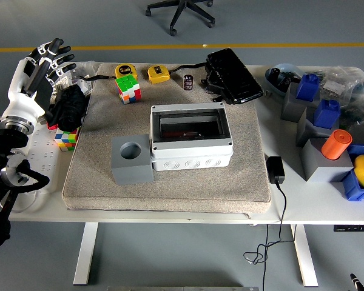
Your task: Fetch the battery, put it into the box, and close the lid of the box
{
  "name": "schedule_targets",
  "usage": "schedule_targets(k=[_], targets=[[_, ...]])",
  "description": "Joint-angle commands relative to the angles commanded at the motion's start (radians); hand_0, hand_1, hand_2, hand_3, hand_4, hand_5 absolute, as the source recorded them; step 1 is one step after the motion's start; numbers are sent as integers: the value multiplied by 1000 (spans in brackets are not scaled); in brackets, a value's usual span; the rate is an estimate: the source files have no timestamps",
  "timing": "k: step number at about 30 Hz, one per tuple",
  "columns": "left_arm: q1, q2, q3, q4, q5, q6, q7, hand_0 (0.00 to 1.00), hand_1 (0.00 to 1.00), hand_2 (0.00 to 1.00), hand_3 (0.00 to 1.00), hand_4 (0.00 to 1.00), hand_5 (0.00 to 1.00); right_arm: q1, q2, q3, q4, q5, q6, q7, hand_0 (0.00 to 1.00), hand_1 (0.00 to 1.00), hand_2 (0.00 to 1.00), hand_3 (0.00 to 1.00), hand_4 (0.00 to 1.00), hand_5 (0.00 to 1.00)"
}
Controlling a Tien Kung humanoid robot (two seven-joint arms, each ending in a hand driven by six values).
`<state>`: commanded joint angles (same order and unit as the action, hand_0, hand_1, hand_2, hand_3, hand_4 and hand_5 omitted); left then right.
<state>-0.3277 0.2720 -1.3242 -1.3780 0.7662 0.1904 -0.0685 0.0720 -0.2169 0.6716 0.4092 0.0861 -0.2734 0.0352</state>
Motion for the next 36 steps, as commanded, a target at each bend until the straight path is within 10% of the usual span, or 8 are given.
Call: schedule_targets(k=[36], targets=[[67,13,18,-25,16,-3,34,598,650,647,619,982,486,-34,10,-26,-14,33,-17,0,614,648,650,583,992,577]])
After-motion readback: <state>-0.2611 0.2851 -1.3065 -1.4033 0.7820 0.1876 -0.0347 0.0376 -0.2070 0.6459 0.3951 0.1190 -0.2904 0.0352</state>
